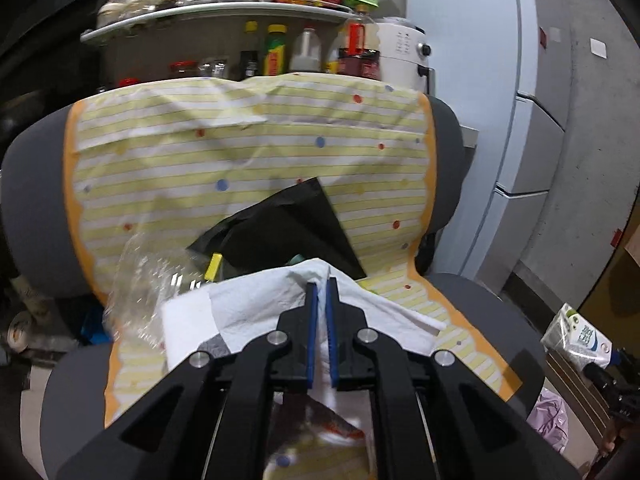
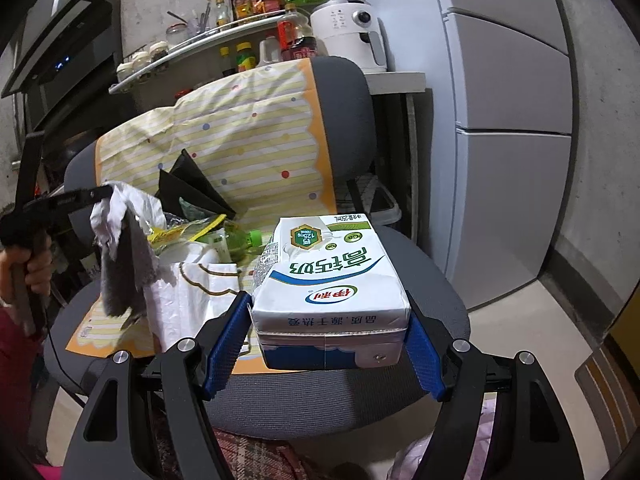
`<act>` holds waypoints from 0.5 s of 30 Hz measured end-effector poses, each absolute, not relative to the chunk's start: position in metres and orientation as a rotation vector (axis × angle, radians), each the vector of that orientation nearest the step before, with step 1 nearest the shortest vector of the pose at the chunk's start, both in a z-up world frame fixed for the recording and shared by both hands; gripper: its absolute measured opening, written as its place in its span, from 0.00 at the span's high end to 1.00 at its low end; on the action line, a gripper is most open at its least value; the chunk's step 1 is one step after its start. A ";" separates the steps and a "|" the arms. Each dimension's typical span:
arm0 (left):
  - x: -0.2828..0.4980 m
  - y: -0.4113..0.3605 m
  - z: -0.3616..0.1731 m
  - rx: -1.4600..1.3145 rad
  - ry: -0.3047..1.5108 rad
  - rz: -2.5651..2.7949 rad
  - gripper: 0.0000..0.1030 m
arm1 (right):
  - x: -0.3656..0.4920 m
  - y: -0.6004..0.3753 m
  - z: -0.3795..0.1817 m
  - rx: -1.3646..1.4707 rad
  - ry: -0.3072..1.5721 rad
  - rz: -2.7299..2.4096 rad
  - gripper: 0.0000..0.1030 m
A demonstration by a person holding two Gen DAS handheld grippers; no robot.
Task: Collect trash
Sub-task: 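Grasp the white paper towel with the left tool while the right tool holds the carton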
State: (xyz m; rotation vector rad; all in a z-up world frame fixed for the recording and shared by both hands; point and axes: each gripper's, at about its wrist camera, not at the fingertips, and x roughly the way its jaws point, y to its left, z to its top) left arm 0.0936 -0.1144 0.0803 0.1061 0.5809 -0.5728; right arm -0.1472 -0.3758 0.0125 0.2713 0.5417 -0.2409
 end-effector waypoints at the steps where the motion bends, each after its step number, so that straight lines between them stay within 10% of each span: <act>1: 0.097 -0.117 0.080 0.109 0.582 -0.570 0.97 | -0.145 -0.376 0.010 0.274 0.549 -0.241 0.29; 15: 0.115 -0.097 0.054 0.058 0.661 -0.554 0.80 | -0.120 -0.371 -0.009 0.273 0.617 -0.206 0.29</act>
